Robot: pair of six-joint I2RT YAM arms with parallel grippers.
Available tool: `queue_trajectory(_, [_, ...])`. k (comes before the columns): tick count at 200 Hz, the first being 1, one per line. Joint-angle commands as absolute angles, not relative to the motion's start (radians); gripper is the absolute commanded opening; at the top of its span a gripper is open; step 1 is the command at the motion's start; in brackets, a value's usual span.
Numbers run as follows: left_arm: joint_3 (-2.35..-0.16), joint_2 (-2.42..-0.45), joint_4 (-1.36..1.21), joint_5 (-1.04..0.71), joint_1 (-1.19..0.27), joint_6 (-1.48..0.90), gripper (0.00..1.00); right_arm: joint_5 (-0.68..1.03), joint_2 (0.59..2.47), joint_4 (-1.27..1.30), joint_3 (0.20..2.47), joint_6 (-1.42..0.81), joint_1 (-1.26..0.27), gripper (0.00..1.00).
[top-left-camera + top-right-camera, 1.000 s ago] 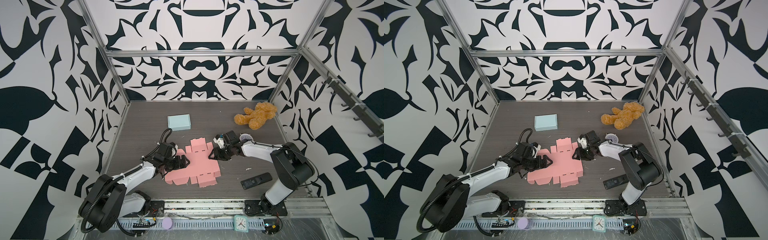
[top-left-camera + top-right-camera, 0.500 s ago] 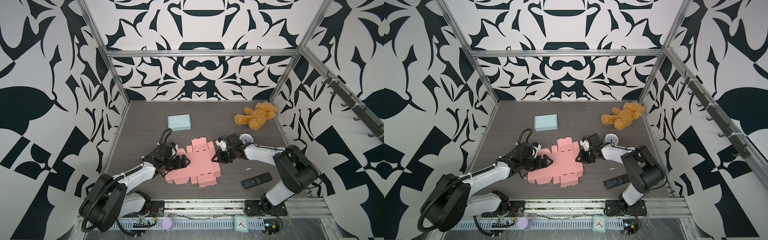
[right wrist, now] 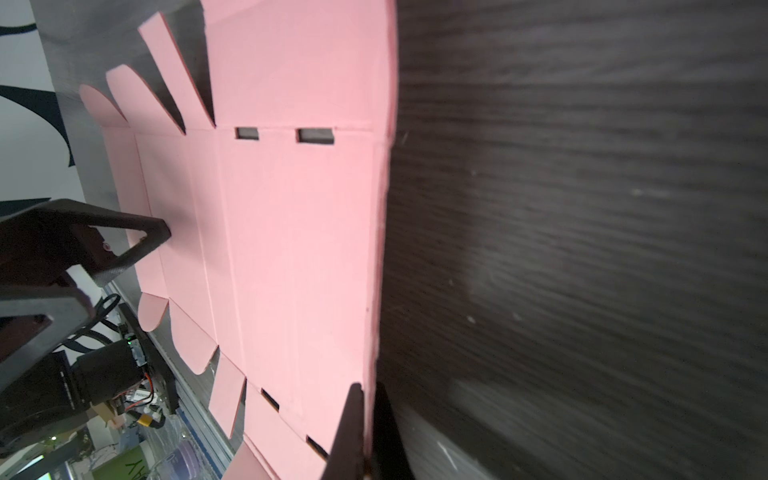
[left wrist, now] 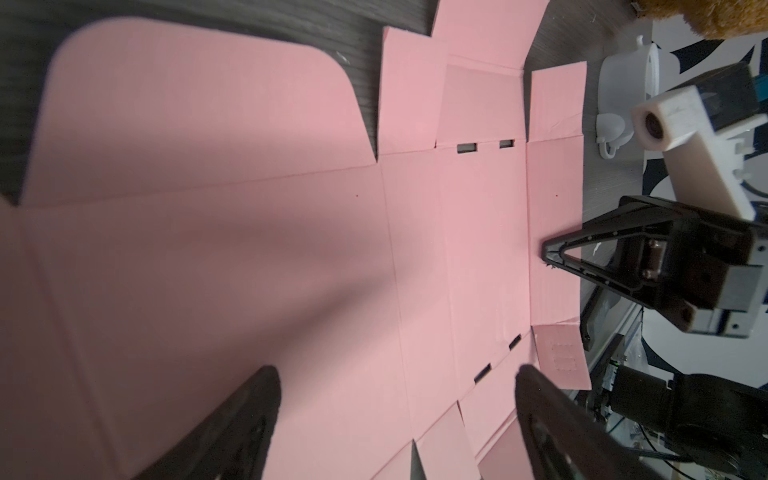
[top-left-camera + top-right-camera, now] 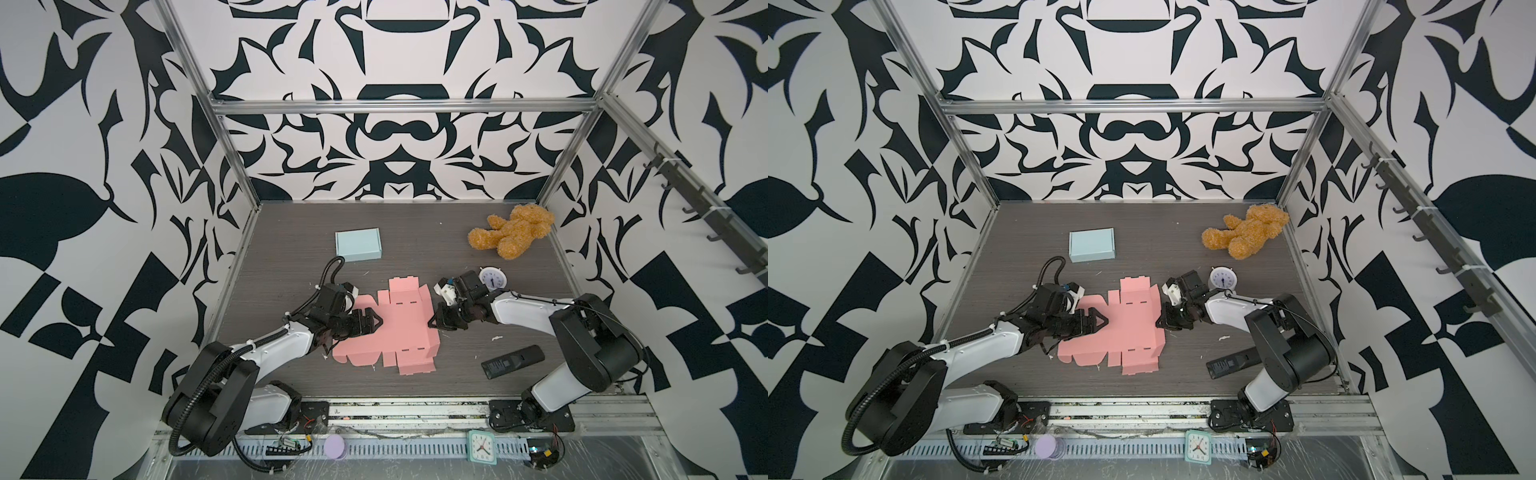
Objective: Fold the paper box
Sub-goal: 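Release the blank with the left gripper and move it away while right keeps holding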
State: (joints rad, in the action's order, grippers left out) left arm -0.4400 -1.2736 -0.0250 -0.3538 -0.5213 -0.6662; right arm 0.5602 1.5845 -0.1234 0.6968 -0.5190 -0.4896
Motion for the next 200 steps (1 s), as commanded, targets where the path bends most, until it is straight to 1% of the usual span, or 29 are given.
queue_trajectory(1, [-0.430,-1.235,0.086,-0.351,-0.526,-0.679,0.91,0.511,1.558,-0.202,0.767,-0.432,-0.488,0.00])
queue_trajectory(17, [-0.452,-1.188,0.139,-0.347,-0.526,-0.667,0.90,0.493,1.563,-0.263,0.816,-0.374,-0.487,0.00])
queue_trajectory(31, [-0.488,-1.150,0.195,-0.344,-0.528,-0.652,0.86,0.476,1.565,-0.311,0.854,-0.328,-0.487,0.00])
queue_trajectory(35, [-0.499,-1.141,0.206,-0.344,-0.527,-0.649,0.80,0.472,1.564,-0.325,0.865,-0.315,-0.488,0.00])
queue_trajectory(46, [-0.531,-1.126,0.229,-0.338,-0.528,-0.643,0.74,0.463,1.563,-0.356,0.889,-0.286,-0.488,0.00])
queue_trajectory(50, [-0.545,-1.124,0.236,-0.334,-0.527,-0.640,0.70,0.459,1.562,-0.368,0.898,-0.278,-0.487,0.00])
queue_trajectory(58, [-0.573,-1.130,0.241,-0.328,-0.528,-0.637,0.58,0.454,1.560,-0.391,0.914,-0.263,-0.489,0.00])
queue_trajectory(68, [-0.614,-1.152,0.230,-0.327,-0.528,-0.634,0.40,0.447,1.561,-0.420,0.933,-0.243,-0.492,0.00])
queue_trajectory(76, [-0.648,-1.178,0.214,-0.333,-0.528,-0.633,0.31,0.437,1.561,-0.446,0.949,-0.228,-0.498,0.00])
queue_trajectory(96, [-0.741,-1.266,0.178,-0.328,-0.527,-0.630,0.16,0.416,1.558,-0.488,0.974,-0.207,-0.518,0.00])
queue_trajectory(116, [-0.840,-1.418,0.131,-0.325,-0.527,-0.630,0.02,0.407,1.549,-0.503,0.983,-0.210,-0.534,0.00])
queue_trajectory(122, [-0.870,-1.458,0.116,-0.329,-0.528,-0.633,0.00,0.400,1.544,-0.508,0.986,-0.210,-0.542,0.00])
queue_trajectory(151, [-1.010,-1.638,0.039,-0.355,-0.528,-0.650,0.00,0.383,1.522,-0.520,0.988,-0.216,-0.564,0.00])
queue_trajectory(181, [-1.153,-1.804,0.028,-0.405,-0.530,-0.651,0.00,0.379,1.505,-0.525,0.988,-0.219,-0.582,0.00])
queue_trajectory(200, [-1.219,-1.877,0.020,-0.437,-0.543,-0.655,0.00,0.373,1.499,-0.534,0.991,-0.215,-0.586,0.00])
